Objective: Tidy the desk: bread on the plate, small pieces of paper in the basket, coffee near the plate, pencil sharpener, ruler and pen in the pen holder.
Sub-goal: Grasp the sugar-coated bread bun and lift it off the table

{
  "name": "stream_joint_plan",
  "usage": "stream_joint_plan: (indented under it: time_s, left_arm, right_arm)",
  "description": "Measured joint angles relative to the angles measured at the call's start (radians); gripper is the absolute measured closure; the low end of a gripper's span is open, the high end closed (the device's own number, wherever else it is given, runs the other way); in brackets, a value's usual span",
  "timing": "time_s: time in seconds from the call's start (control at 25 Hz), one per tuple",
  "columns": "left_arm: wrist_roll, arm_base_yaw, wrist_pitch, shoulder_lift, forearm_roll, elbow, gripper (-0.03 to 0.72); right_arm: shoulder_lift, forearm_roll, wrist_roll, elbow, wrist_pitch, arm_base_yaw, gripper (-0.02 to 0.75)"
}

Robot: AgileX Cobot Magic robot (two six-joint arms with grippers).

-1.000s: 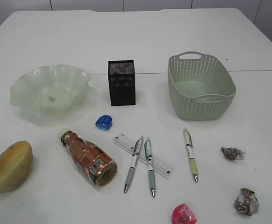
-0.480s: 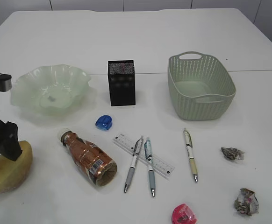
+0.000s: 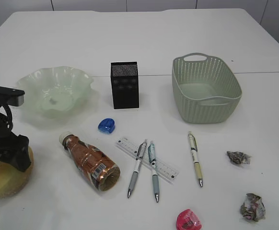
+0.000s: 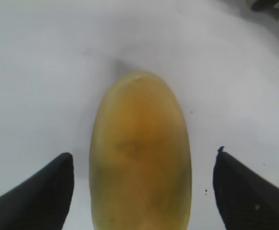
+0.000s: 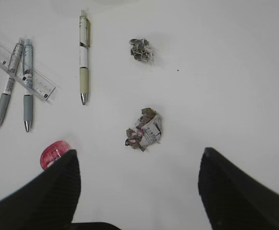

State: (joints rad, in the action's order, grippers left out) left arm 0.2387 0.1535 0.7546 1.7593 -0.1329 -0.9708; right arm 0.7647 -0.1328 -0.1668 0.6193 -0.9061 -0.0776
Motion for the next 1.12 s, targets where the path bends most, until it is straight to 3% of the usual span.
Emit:
stream_joint_plan:
  time_s: [0.32,0.56,0.68,0.92,1.12]
  left_arm:
    - [0.000,0.002,-0.016,0.059,0.000,0.000,0.037]
    - [0.000,0.008,-0.001,0.060,0.000,-0.002,0.241]
    - [0.000,0.008,0.007,0.060,-0.004,-0.002,0.295]
    - [-0.042,0.008,0.047,0.046,-0.022,-0.047,0.305]
    - [-0.057,0.008,0.035,-0.055,-0.055,-0.208,0.309]
  right_arm:
    - [0.000,0.000,0.000,0.000,0.024,0.000,0.174]
    - [0.000,0.000,0.000,0.000,0.036,0.000,0.174]
    - [0.000,0.000,0.002,0.000,0.046,0.000,0.174]
    - [0.000,0.000,0.002,0.000,0.053,0.000,0.174]
    - [0.000,0.000,0.002,0.000,0.053,0.000,0.174]
